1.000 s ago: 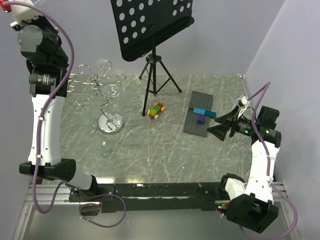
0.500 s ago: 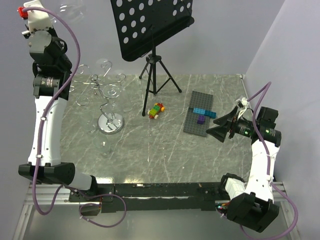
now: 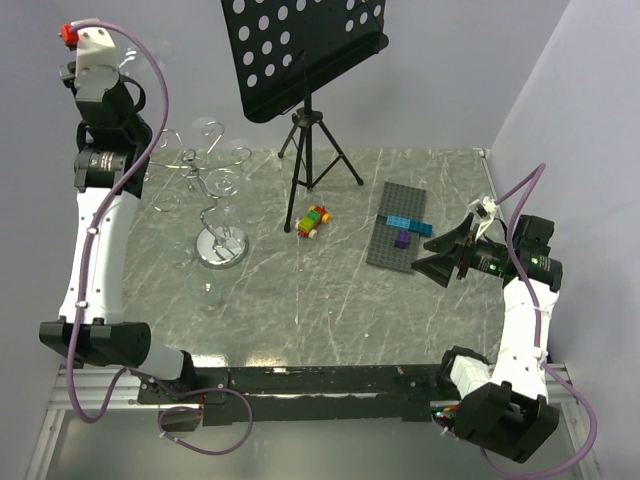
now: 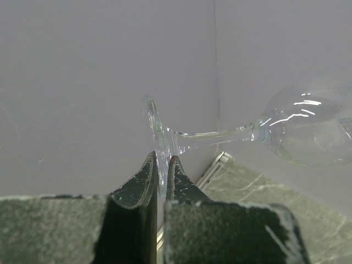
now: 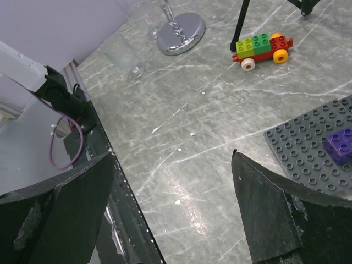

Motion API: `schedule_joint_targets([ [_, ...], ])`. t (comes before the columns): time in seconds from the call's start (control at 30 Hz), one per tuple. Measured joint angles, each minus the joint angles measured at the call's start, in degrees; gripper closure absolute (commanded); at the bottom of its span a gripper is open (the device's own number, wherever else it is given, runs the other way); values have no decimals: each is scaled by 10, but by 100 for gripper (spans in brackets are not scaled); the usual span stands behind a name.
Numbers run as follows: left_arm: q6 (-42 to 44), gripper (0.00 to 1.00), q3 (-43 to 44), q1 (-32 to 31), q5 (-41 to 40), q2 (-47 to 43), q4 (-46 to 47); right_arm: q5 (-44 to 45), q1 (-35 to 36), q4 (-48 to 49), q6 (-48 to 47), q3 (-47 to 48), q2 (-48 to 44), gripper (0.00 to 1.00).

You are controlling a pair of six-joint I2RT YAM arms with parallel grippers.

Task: Place the wine glass upside down on the wine glass rack
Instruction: Turn the wine glass upside down at the wine rack.

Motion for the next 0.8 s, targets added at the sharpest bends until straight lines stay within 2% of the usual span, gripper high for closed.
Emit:
schedule_joint_targets([
  [0.5, 25, 99, -16, 0, -9, 9, -31, -4, 0, 0, 0, 0, 7, 7],
  [0.8, 46, 99, -64, 0, 0, -1, -49, -6, 0, -3, -2, 0, 12, 7],
])
